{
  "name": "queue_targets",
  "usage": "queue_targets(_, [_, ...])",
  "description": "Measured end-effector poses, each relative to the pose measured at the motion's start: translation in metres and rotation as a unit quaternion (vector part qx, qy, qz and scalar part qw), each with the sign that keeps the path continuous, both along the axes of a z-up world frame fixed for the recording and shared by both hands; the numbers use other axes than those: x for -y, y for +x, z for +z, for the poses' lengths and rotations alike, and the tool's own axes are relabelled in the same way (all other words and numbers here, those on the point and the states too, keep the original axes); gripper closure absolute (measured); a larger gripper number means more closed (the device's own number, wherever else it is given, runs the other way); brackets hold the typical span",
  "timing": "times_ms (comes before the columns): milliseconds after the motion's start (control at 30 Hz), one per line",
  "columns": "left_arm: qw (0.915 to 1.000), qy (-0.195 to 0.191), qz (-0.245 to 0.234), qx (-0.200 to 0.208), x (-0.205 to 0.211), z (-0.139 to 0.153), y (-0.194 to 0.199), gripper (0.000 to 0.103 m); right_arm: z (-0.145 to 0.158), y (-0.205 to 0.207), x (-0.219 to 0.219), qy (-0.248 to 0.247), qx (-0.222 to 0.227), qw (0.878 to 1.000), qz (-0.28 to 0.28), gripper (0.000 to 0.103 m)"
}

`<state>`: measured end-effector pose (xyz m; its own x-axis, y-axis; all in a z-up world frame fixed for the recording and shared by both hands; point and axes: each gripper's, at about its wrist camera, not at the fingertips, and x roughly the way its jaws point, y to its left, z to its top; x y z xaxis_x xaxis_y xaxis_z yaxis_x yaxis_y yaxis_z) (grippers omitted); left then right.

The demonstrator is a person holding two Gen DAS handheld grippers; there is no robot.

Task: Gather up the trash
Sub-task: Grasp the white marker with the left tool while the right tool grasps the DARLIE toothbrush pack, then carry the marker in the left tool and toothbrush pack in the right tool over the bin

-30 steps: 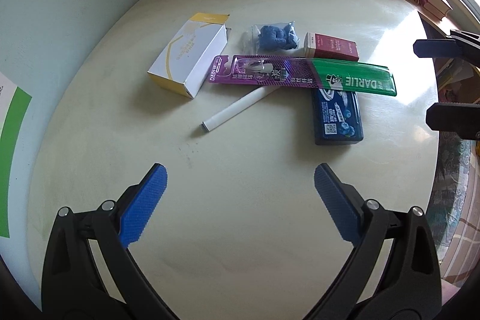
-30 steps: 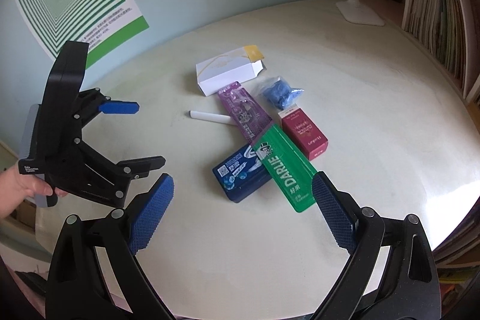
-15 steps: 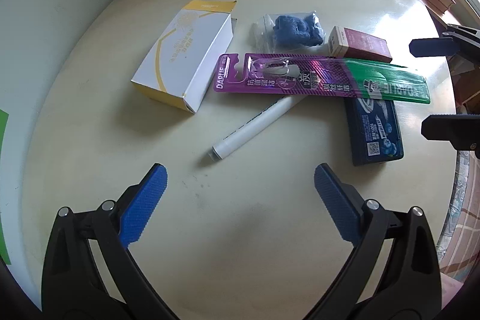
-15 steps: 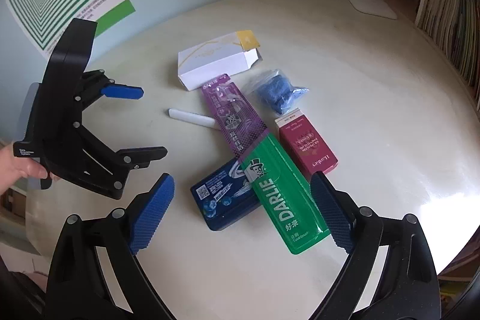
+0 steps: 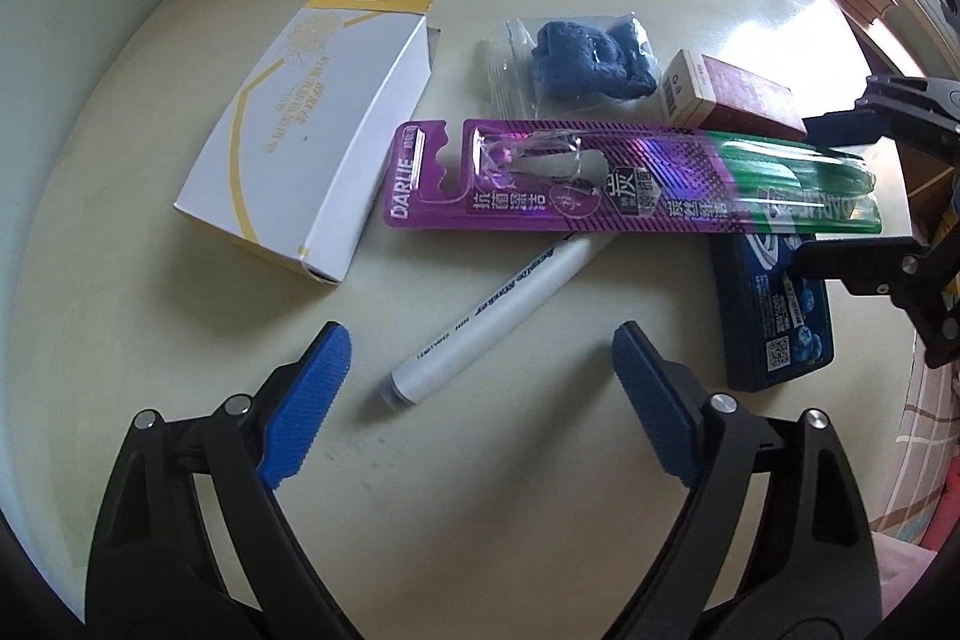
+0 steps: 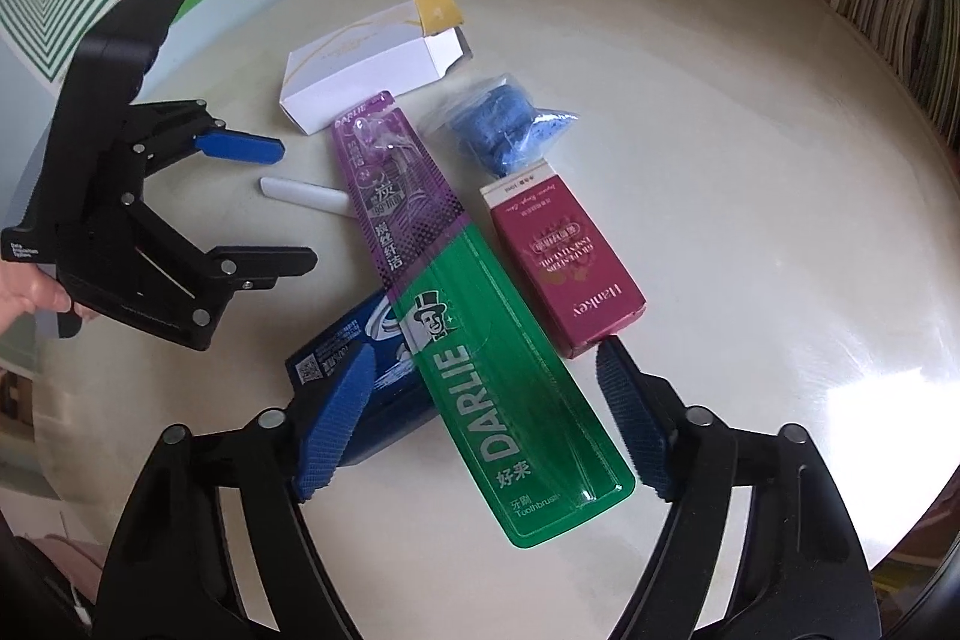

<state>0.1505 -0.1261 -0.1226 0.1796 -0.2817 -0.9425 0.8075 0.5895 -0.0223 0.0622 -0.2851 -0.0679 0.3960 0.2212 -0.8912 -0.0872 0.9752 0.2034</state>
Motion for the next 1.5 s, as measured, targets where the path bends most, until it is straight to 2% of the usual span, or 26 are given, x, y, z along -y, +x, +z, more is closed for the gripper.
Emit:
queue_targets(67, [1.0,-0.004,-0.006,0.005,0.004,0.001,0.004,0.021,0.0,0.001,0.002,0.004,0.003,1.0,-0.003,0.034])
queue_targets(133, [0.9998,-0.011,-0.011,0.01,0.006,0.004,0.004,0.03,0.001,0.001,0.003,0.014,0.005,1.0,-0.004,0.047])
queue_targets(200, [0.9996,-0.016,-0.02,0.014,0.009,0.008,0.0,0.052,0.003,-0.001,0.003,0.012,0.007,1.0,-0.002,0.05])
queue_targets(233, [0.9994,-0.018,-0.025,0.015,0.011,0.009,-0.001,0.058,0.004,-0.002,0.002,0.013,0.008,1.0,0.0,0.055])
queue_targets(300, [0.9991,-0.02,-0.034,0.014,0.014,0.011,-0.004,0.08,0.005,-0.004,0.002,0.016,0.008,1.0,0.001,0.059])
queue_targets(400, [0.9992,-0.021,-0.034,0.005,0.014,0.013,-0.005,0.091,0.01,-0.008,0.004,0.021,0.01,1.0,-0.003,0.065])
queue_targets(667, [0.9991,-0.025,-0.033,0.008,0.006,0.029,-0.015,0.092,0.026,-0.024,0.008,0.044,0.023,0.999,-0.018,0.066])
queue_targets(1033, [0.9984,-0.035,-0.032,0.031,0.012,0.061,-0.025,0.092,0.055,-0.05,0.003,0.039,0.06,0.997,-0.023,0.066])
queue_targets(1233, [0.9978,-0.032,-0.037,0.045,0.012,0.059,-0.055,0.092,0.07,-0.069,0.01,0.036,0.081,0.996,-0.032,0.066])
queue_targets(1500, [0.9956,-0.039,-0.058,0.063,0.031,0.082,-0.081,0.092,0.086,-0.108,0.034,0.034,0.106,0.992,-0.066,0.066])
